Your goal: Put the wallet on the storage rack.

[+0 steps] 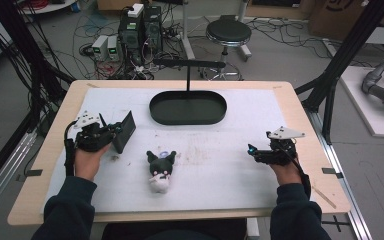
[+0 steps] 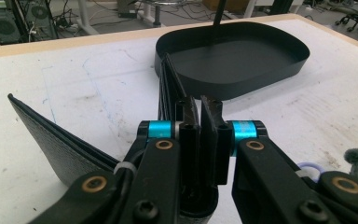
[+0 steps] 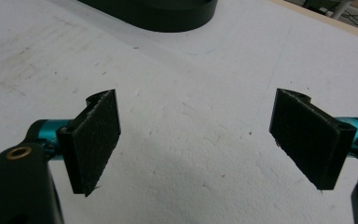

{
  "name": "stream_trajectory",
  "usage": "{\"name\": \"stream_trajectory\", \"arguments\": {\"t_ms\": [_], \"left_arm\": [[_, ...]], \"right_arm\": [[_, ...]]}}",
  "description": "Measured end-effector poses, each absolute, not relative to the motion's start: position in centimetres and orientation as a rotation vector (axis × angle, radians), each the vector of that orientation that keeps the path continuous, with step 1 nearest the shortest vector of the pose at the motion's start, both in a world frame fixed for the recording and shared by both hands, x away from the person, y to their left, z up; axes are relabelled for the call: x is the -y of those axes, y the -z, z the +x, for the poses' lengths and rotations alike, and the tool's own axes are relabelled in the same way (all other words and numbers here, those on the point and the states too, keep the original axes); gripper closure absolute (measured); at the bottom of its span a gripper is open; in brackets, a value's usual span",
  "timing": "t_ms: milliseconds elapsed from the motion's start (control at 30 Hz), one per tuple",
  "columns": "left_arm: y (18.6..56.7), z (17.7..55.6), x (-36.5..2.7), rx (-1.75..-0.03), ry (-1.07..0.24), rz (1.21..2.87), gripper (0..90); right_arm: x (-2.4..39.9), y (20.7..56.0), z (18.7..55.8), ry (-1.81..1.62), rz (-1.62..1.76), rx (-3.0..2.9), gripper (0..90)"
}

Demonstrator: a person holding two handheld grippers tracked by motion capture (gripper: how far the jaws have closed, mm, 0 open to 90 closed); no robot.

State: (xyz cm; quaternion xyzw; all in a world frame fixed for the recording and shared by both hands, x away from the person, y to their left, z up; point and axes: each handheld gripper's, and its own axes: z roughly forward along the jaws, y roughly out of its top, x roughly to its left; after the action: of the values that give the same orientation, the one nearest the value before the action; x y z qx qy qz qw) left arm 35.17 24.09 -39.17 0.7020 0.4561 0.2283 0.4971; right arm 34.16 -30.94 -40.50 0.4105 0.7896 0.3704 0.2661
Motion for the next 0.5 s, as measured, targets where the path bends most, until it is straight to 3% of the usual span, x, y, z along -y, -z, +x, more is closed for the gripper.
{"name": "stream_trajectory", "arguments": {"t_ms": [300,500], "left_arm": [[39.20,34.86,-23.98,-1.088,-0.567,1.675,57.4],[39.10,34.54,-24.29,-1.078,-0.609,1.646,47.1]], "right_arm": [[30.75,40.56,34.28,-0.996,1.095,-2.145,16.4],[30.80,40.59,34.25,-0.994,1.097,-2.146,16.4]]}}
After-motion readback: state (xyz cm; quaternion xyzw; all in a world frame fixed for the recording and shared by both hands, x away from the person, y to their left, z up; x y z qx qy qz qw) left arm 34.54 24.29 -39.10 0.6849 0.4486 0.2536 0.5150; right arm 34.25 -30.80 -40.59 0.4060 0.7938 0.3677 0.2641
